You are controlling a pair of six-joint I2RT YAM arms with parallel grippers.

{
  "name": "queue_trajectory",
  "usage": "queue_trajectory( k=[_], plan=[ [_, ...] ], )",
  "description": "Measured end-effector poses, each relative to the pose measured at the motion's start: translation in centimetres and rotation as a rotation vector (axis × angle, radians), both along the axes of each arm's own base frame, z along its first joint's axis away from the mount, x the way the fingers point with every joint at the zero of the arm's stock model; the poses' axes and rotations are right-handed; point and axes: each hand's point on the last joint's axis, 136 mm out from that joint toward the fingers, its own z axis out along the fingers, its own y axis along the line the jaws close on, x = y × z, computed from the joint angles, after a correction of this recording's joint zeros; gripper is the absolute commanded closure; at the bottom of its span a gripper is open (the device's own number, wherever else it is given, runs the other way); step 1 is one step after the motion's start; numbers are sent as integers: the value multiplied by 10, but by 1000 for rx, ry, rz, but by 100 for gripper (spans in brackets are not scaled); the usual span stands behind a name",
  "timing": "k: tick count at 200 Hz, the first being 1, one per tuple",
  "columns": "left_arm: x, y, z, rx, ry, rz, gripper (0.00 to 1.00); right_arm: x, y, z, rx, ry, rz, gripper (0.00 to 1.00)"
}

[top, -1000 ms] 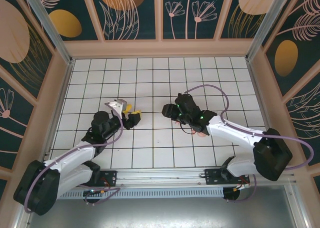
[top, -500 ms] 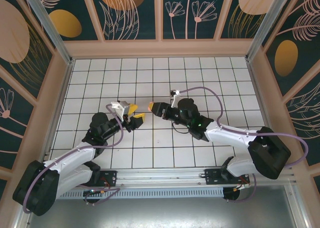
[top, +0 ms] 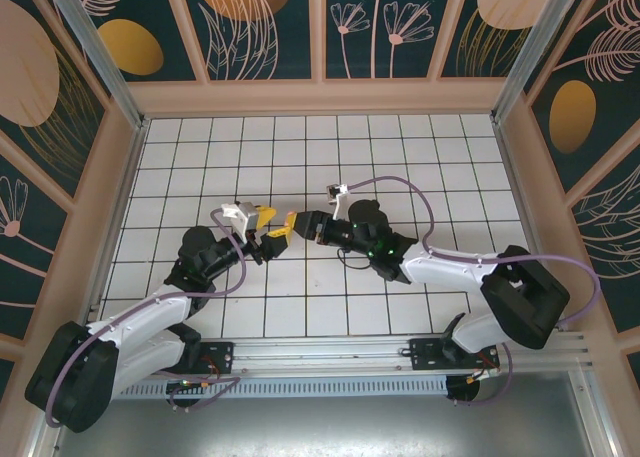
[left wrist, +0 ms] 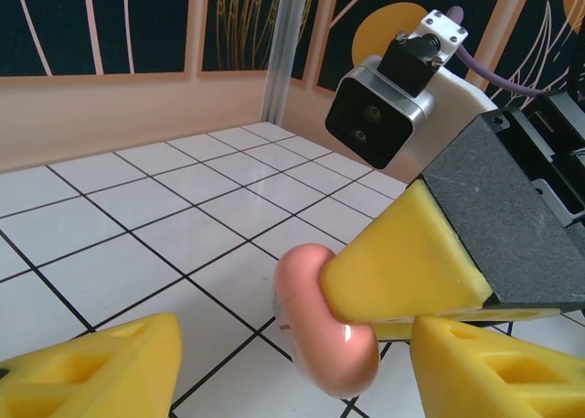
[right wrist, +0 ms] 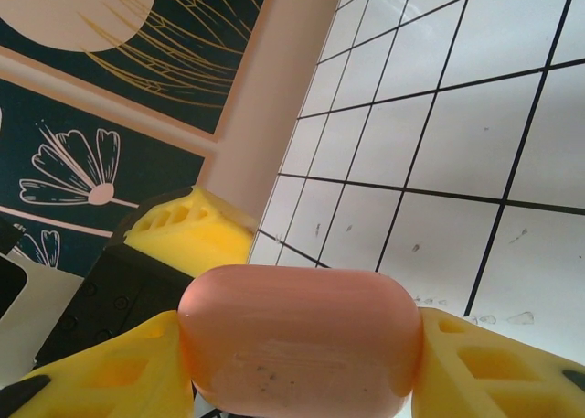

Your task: Insert the wireless bluetooth earbuds into the charging case

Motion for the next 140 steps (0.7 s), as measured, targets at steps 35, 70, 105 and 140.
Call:
queue_trajectory(
  k=[35,70,105,140],
  plan=[
    [-2,-2,0,0,0,-14,34,-3,3,6,24,-5,21,47],
    [-3,-5,-3,5,7,-23,38,-3,5,13,52,-4,28,47],
    [-4,-5,-3,4,9,-24,51,-6,7,17,64,-7,46,47],
    [-5,-6,-1,-3,6,-30,52,-8,9,18,71,-8,65,47]
  ],
)
